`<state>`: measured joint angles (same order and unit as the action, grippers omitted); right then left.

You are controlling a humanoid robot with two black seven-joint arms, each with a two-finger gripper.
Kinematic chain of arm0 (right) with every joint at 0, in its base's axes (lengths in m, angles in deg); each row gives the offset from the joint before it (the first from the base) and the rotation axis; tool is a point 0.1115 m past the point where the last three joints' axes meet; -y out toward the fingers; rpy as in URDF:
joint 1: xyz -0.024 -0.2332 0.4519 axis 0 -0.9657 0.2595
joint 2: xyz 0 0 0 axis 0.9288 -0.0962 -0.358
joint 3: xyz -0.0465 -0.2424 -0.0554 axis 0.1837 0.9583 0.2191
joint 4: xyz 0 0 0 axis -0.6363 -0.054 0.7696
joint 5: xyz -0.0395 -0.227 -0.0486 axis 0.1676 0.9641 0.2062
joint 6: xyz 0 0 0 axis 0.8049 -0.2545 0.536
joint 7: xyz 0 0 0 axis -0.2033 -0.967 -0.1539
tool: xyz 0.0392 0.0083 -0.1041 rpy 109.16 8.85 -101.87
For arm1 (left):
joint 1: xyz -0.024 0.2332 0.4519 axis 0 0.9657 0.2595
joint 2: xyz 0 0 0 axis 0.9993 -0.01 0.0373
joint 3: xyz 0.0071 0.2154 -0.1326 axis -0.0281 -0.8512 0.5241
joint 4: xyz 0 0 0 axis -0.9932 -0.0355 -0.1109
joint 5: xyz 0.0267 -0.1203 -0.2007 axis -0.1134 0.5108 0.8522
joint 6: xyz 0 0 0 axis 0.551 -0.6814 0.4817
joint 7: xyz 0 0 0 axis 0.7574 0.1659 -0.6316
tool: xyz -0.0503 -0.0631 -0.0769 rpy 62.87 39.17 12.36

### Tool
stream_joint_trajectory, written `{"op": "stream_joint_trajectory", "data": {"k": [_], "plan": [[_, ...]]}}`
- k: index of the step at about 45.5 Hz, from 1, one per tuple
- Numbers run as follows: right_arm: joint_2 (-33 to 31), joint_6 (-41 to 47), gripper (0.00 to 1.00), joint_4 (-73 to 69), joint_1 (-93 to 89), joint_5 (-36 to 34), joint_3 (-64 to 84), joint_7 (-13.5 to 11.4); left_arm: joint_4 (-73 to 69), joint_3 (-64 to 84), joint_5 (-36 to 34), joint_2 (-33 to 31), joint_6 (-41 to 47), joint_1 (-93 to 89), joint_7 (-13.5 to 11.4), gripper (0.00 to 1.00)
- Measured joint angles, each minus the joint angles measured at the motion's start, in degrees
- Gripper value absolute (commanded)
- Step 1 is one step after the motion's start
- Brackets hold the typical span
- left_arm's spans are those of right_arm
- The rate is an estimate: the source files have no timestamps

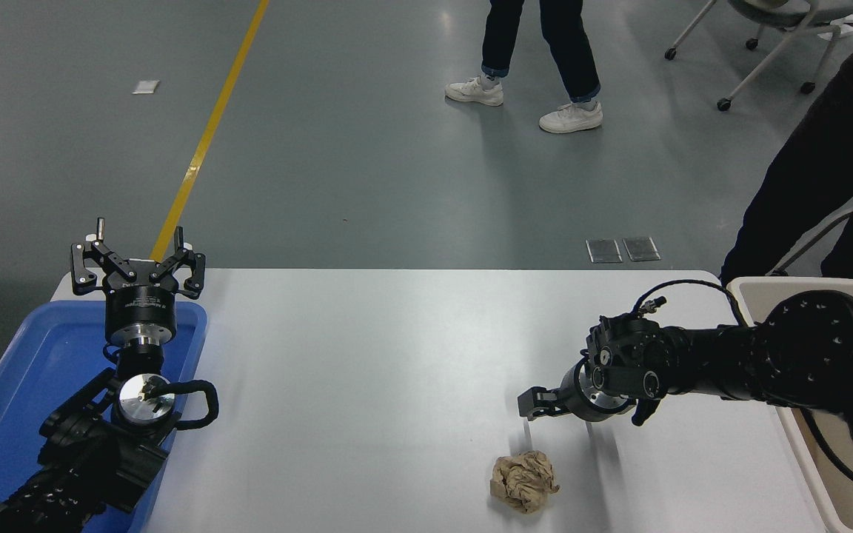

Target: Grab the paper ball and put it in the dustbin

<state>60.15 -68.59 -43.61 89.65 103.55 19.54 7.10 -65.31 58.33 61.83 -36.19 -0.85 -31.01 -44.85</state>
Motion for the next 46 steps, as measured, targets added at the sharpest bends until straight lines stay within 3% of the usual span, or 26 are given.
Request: {"op": "stream_joint_trajectory", "data": {"k": [22, 46], "plan": [[-1.2, 0.7, 1.0, -5.0, 6.3, -0.5, 0.2, -0.2, 0.0, -0.5, 0.0, 0.2, 0.0, 0.0, -0.2, 0.99], [-23.4, 16.5, 1.0, -39.0, 53.2, -6.7, 3.3, -0.3, 0.0, -0.6, 0.0, 0.2, 0.0, 0.0, -0.3, 0.99]]}}
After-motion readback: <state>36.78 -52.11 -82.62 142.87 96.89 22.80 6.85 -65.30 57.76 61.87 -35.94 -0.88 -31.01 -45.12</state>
